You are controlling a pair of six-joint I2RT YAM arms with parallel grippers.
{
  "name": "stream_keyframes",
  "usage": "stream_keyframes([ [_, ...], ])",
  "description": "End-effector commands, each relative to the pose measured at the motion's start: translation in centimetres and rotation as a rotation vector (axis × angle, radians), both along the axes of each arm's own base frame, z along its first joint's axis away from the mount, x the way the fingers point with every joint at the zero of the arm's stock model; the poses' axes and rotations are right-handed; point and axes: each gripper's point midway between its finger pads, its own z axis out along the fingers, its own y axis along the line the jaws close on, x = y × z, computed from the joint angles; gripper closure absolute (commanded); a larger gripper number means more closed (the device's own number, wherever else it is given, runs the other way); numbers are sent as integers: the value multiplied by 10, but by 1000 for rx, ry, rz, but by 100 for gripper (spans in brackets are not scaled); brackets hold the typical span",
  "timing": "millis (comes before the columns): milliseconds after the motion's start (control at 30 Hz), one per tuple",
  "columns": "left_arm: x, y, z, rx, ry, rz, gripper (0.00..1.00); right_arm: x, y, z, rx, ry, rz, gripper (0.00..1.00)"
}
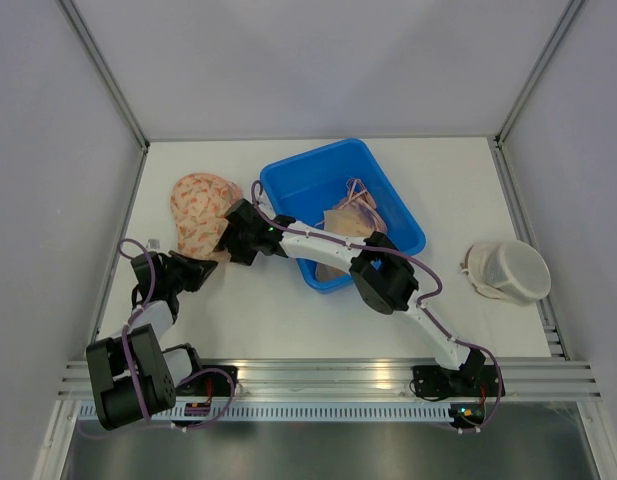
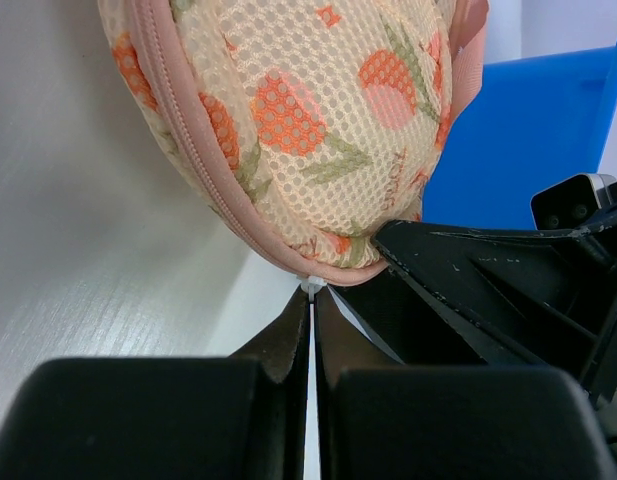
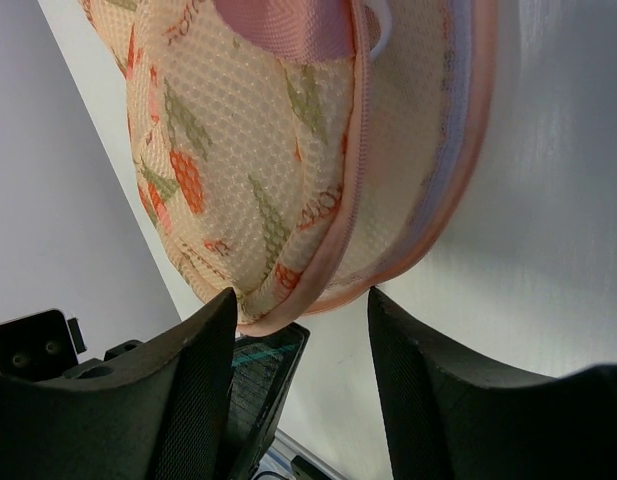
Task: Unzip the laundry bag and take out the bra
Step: Unzip the laundry bag at the center of the board.
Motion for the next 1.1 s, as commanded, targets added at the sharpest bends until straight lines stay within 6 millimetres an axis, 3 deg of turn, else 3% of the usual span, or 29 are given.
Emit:
stream_keyframes([
  [0,10,-3,18,-14,-78,-16,98,9,12,8,44,-25,-31,40],
  [200,9,-3,17,-17,-80,-16,98,8,11,0,33,-16,-33,45],
  [333,8,-3,15,-17,-75,-15,98,10,12,-1,36,-29,-34,56],
  [433,8,-3,13,-21,-64,-11,98,12,11,0,30,-46,-35,70],
  [467,8,-2,12,-20,-60,-4,98,14,10,-1,23,-52,-32,81],
  [567,8,1,9,-15,-35,16,98,19,7,2,19,-71,-30,98],
  [833,13,25,1,42,117,111,98,26,-5,2,-35,-138,73,100],
  [1067,5,52,-10,139,245,208,98,37,-19,7,-75,-193,155,100],
])
